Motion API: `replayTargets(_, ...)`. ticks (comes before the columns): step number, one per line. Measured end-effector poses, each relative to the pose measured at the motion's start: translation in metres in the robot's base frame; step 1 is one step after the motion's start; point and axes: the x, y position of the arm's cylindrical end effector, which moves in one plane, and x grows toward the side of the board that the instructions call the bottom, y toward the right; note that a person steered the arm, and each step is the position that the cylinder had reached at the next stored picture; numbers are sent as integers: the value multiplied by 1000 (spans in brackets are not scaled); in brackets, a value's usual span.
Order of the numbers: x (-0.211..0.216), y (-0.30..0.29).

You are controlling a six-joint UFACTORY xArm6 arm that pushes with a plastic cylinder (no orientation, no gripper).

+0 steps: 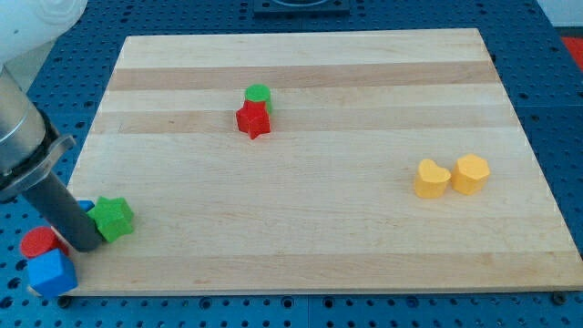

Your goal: Place the green star to the bottom of red star

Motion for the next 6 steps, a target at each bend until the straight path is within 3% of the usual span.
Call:
replayTargets(3,-66,73)
replayTargets(6,-76,118)
